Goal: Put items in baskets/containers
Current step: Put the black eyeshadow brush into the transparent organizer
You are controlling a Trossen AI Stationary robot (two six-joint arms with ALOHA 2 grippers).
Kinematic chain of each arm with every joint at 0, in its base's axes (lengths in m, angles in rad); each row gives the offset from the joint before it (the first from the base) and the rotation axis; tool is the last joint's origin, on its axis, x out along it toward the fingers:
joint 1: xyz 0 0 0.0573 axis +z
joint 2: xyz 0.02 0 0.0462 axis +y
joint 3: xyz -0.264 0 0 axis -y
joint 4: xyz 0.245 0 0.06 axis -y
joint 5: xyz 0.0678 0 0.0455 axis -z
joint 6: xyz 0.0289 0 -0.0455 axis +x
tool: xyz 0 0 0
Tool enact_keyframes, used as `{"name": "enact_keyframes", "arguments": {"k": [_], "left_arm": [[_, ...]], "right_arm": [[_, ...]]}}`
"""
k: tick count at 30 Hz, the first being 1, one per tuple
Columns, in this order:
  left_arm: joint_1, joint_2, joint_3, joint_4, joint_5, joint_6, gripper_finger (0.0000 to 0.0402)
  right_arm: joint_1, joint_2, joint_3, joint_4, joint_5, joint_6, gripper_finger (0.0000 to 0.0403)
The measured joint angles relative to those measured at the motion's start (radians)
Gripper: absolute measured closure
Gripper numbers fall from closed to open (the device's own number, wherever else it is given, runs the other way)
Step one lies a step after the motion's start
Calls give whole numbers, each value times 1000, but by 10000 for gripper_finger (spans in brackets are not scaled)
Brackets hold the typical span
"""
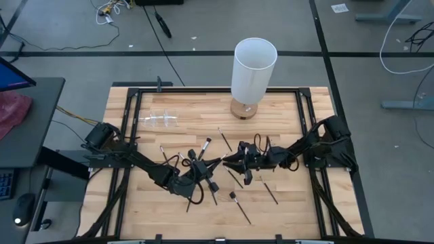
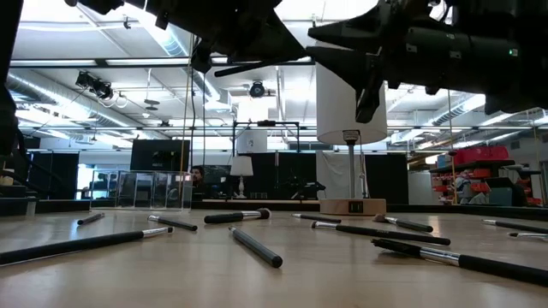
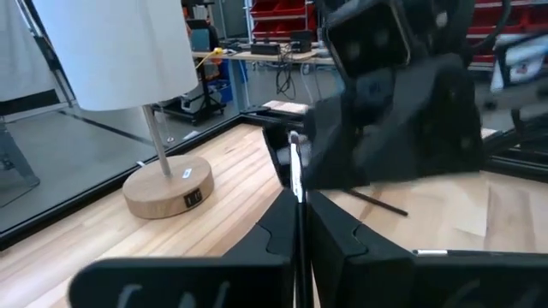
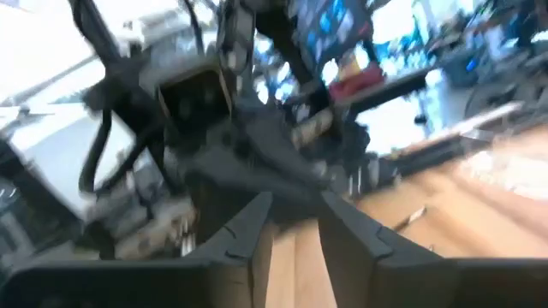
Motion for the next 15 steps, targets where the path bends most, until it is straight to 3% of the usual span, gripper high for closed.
{"name": "enact_keyframes", "arguments": {"k": [2,7,15], "left_arm": [[-1,0,0,4,-1,0,386],[-2,0,0,3,-4,0,389],[-1,0,0,1,5,0,389]], "right_arm": [[0,1,0,-38,-47,9,309],[-9,2,0,-121,-40,52,298],[-17,1,0,-32,-31,30,219]]}}
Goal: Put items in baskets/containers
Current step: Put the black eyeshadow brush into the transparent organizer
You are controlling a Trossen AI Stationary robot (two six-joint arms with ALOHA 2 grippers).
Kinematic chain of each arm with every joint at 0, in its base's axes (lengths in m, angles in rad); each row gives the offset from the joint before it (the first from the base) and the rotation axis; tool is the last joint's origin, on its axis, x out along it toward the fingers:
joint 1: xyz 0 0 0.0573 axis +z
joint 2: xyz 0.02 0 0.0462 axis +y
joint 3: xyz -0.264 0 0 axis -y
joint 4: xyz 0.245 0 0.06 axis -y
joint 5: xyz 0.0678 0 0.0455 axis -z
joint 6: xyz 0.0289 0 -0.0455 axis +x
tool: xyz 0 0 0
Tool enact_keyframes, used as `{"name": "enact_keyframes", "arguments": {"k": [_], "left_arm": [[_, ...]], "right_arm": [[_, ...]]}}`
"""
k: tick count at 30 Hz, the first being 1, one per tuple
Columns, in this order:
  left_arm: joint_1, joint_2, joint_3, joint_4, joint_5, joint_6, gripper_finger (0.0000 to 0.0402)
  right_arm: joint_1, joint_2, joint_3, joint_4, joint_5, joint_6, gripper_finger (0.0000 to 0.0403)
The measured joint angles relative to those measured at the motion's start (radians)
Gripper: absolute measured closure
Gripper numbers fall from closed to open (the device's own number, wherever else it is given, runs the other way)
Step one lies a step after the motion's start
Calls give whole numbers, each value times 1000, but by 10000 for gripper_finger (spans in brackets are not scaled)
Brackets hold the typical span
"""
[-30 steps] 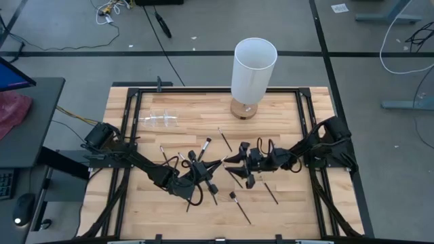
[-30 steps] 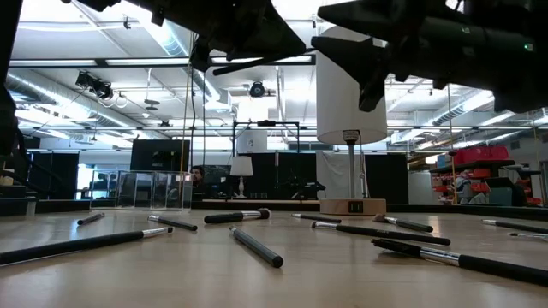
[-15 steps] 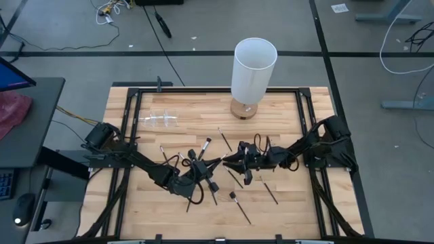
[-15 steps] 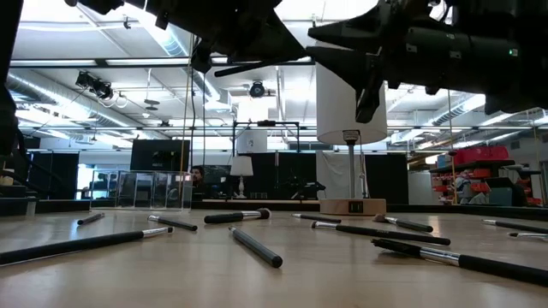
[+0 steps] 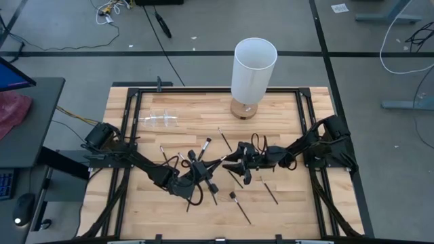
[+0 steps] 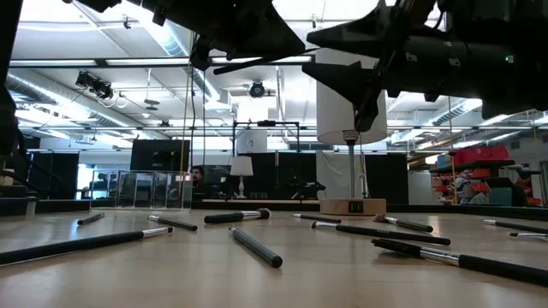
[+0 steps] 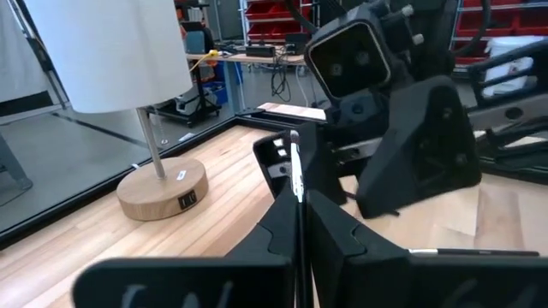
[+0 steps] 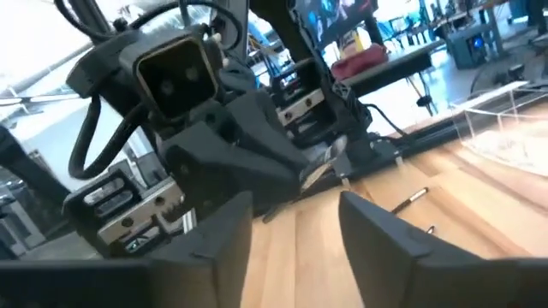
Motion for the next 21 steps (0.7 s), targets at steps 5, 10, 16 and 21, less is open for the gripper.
{"name": "enact_keyframes", "arguments": {"k": [5,10,16,21], "left_arm": [[0,0,0,-1,4,0,384],[0,0,0,-1,4,0,387],[0,0,0,0,20,0,381],[3,0,0,-9,73,-11,381]], "right_arm": [[-1,0,0,54,14,-4,207],[-9,0,0,67,11,-8,246],[-9,0,-1,75,13,-34,341],[-8,-1,-1,79,6,-91,391]]}}
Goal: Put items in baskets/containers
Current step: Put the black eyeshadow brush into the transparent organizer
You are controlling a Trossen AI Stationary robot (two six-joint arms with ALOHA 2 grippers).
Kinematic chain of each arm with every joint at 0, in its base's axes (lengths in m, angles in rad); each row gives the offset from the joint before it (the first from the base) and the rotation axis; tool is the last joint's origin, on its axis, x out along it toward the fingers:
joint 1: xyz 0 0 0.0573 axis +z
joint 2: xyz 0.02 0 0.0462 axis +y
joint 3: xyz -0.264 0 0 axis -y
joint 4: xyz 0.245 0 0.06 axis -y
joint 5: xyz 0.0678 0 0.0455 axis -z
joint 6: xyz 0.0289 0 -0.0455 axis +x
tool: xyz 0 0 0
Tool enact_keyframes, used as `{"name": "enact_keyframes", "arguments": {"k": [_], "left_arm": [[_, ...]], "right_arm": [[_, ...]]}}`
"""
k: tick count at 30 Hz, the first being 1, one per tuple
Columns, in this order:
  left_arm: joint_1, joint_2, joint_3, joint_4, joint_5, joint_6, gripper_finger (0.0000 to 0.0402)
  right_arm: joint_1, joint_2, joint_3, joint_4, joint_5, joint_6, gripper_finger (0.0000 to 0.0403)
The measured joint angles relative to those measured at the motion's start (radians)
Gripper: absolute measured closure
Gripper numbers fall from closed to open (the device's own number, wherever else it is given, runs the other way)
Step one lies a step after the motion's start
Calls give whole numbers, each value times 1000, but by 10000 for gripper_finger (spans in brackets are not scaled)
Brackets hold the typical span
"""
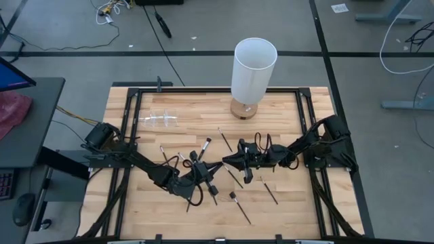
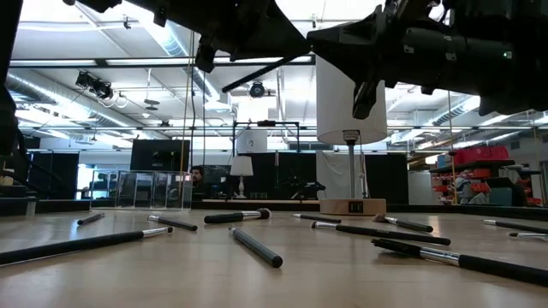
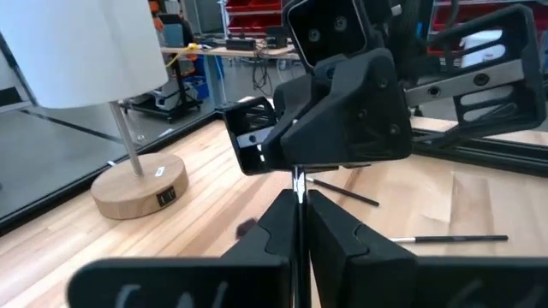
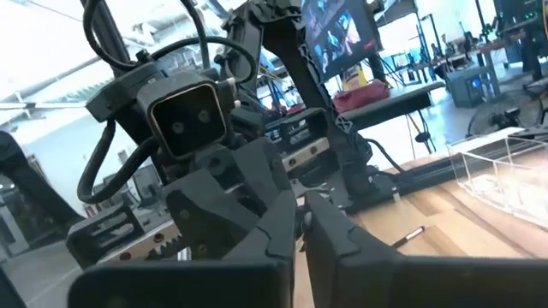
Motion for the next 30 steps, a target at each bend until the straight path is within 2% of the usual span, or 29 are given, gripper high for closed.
{"name": "enact_keyframes", "arguments": {"k": [4,8,13,17,20,22,26,30], "left_arm": [[0,0,0,-4,7,15,360],[-3,0,0,-5,14,42,305],[12,-1,0,-58,22,22,225],[46,-1,0,-94,44,-16,188],[74,-1,0,-99,110,-16,184],[91,-1,0,-105,165,-15,189],[117,0,0,-107,260,-16,210],[130,1,0,-112,262,-16,236]], "right_arm": [[-1,-31,0,-59,0,-27,390],[-2,-144,0,-276,22,-89,396],[0,-343,47,-711,64,-192,398],[13,-423,171,-1099,81,-278,399],[18,-424,256,-1286,82,-320,398],[20,-422,290,-1349,82,-343,398],[20,-419,307,-1369,73,-379,398],[20,-419,309,-1370,71,-384,398]]}}
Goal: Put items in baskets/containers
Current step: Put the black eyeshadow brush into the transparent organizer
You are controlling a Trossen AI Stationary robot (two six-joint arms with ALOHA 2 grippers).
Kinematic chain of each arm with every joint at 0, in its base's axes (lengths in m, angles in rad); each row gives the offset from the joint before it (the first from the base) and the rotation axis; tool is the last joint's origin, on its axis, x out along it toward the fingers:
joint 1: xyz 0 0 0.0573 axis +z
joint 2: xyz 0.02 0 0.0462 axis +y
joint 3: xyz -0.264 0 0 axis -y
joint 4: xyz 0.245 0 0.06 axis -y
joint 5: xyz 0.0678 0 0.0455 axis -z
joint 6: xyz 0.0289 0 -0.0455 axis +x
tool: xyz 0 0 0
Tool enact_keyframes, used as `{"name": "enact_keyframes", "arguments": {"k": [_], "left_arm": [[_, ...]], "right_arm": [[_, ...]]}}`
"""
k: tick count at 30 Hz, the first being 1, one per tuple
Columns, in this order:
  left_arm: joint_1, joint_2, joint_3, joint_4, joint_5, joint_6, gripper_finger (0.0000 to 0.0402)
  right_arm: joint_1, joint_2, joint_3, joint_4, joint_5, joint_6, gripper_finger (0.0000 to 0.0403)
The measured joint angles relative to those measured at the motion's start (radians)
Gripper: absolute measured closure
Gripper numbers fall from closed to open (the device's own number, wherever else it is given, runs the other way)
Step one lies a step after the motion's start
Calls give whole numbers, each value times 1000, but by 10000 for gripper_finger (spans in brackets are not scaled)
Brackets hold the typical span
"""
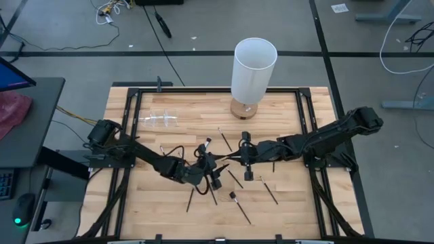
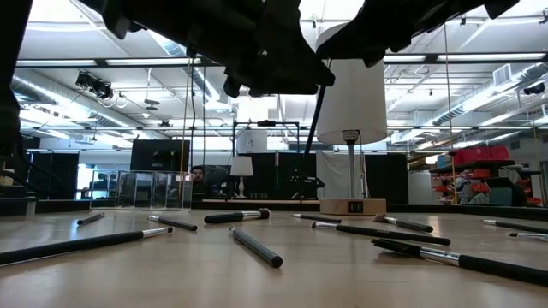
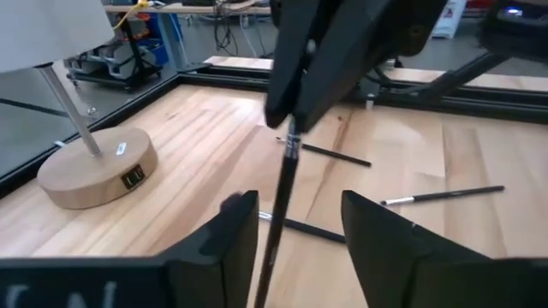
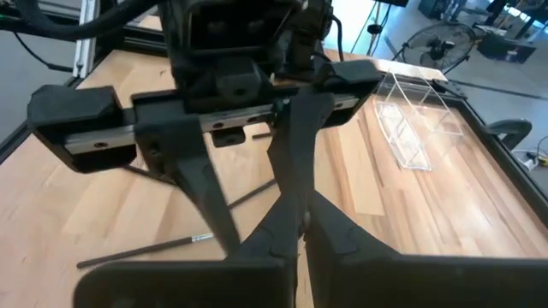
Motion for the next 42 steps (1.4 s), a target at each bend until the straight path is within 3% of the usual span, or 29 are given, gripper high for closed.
{"name": "enact_keyframes", "arguments": {"k": [6,10,17,26,33,36,42], "left_arm": [[28,1,0,0,17,1,278],[47,2,0,1,87,3,292],[49,2,0,7,123,36,318],[48,3,0,27,135,59,385],[45,3,0,32,135,57,387],[33,3,0,37,106,49,389],[-34,-4,0,5,-66,-2,388]], "right_arm": [[2,0,0,-11,-18,-1,398],[2,0,0,-11,-42,-3,398],[2,0,0,-10,-46,-3,398],[2,0,0,-6,-45,2,398],[2,0,0,-7,-44,0,375],[2,-13,1,-34,-25,-6,350],[8,-132,1,-185,72,11,298]]}}
